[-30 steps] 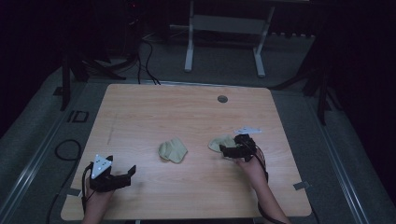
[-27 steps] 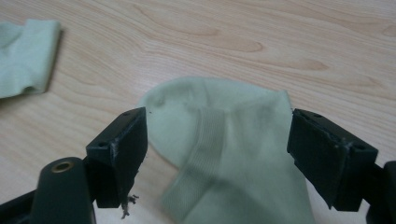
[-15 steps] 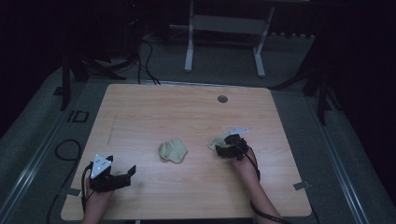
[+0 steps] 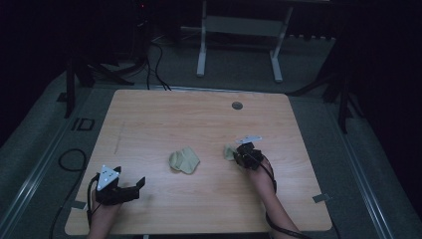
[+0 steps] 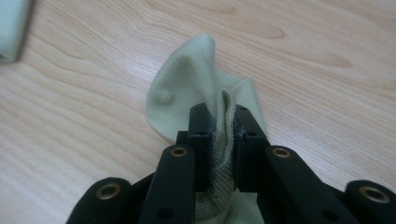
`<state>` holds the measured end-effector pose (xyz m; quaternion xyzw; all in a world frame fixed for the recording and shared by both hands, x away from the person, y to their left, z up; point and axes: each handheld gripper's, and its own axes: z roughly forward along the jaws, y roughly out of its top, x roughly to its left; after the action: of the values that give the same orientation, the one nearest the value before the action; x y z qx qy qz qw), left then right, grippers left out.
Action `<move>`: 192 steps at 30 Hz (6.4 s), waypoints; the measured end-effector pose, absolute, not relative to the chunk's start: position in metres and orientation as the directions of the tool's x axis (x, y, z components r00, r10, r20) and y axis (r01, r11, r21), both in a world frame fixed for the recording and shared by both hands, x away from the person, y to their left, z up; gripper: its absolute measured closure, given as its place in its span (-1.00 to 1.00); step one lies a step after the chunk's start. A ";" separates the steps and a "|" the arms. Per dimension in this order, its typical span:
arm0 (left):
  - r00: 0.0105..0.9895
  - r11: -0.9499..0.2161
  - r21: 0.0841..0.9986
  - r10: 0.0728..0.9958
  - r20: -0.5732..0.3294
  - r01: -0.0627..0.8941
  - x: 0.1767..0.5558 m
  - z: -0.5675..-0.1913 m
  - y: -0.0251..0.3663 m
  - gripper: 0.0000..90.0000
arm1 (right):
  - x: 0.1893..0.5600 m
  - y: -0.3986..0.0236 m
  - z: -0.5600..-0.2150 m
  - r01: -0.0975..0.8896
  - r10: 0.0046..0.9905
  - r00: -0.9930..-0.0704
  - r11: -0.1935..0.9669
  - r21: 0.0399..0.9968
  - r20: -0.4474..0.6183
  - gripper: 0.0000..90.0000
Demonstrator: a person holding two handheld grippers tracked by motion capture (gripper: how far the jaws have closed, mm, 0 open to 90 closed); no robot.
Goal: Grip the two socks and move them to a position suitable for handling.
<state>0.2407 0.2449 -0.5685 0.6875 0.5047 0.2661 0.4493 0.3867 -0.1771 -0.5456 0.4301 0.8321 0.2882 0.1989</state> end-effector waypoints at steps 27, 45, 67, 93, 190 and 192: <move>0.396 -0.127 0.891 0.916 -0.064 0.437 0.236 -0.565 0.230 -0.97 | 0.275 -0.127 -0.532 0.524 0.730 -0.683 0.501 0.689 -0.011 0.78; 0.563 -0.216 0.898 0.825 -0.042 0.383 0.226 -0.559 0.190 -0.97 | 0.252 -0.105 -0.563 0.518 0.722 -0.690 0.538 0.664 -0.047 -0.07; 0.741 -0.338 0.867 0.670 -0.052 0.366 0.227 -0.551 0.142 -0.66 | 0.251 -0.101 -0.539 0.502 0.692 -0.722 0.488 0.714 0.034 -0.04; 0.853 -0.617 0.710 0.519 0.045 0.338 0.256 -0.569 0.094 0.99 | 0.239 -0.109 -0.550 0.526 0.621 -0.779 0.572 0.629 0.087 0.84; 0.646 -0.329 0.779 0.753 -0.125 0.534 0.248 -0.565 0.185 -0.21 | 0.381 -0.014 -0.515 0.513 0.638 -0.770 0.612 0.602 0.008 -0.11; 0.632 -0.324 0.771 0.765 -0.128 0.548 0.249 -0.565 0.184 -0.41 | 0.386 -0.006 -0.522 0.530 0.651 -0.759 0.610 0.589 0.009 -0.12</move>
<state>0.2494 0.1841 -0.5646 0.8030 0.4085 0.1310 0.4136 0.3862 -0.0058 -0.5218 0.3312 0.8912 0.2922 0.1034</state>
